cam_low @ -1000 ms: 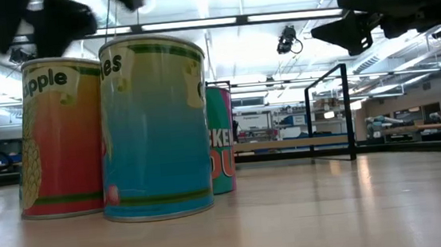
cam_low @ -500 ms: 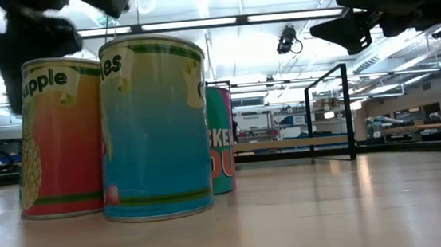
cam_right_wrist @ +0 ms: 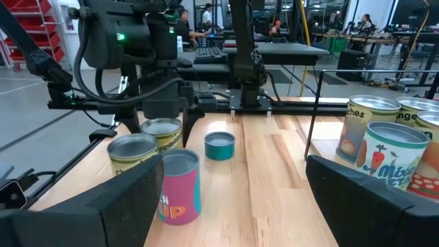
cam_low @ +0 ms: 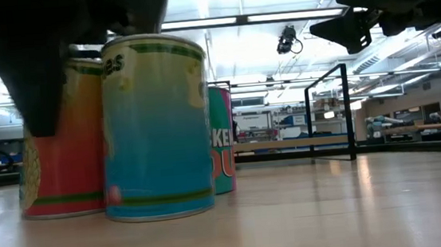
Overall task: Pick and place cans onto a shelf
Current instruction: Put the canned pineapple on the shelf, then put the canned cherries on the shelf
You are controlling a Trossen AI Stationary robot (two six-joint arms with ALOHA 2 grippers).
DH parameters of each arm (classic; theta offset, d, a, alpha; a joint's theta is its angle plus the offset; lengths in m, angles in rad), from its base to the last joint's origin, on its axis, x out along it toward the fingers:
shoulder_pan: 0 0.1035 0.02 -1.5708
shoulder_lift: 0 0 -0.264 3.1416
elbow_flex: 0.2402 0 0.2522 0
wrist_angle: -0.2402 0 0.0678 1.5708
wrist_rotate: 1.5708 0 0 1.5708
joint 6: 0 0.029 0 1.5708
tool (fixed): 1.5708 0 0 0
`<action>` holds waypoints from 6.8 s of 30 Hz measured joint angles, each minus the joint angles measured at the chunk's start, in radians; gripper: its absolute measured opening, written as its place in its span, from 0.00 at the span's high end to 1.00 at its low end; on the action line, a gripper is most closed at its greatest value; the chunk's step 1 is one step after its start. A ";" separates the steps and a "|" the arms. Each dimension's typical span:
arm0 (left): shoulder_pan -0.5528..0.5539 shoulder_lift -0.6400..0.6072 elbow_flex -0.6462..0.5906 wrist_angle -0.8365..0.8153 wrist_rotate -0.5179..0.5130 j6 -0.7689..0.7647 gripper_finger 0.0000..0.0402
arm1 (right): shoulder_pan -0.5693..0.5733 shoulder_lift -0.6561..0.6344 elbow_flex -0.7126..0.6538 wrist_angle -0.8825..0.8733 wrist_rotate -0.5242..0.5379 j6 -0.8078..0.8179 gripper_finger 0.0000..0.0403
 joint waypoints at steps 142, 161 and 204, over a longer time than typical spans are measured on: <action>0.782 0.378 0.825 0.065 -0.303 1.094 0.03 | -0.022 0.035 -0.001 0.037 -0.008 -0.024 0.10; 0.834 0.386 0.824 0.026 -0.414 1.093 0.03 | -0.022 0.035 -0.001 0.037 -0.008 -0.026 0.10; 0.698 0.386 0.905 -0.274 -0.443 1.219 0.03 | -0.022 0.034 -0.001 0.037 -0.011 -0.022 0.10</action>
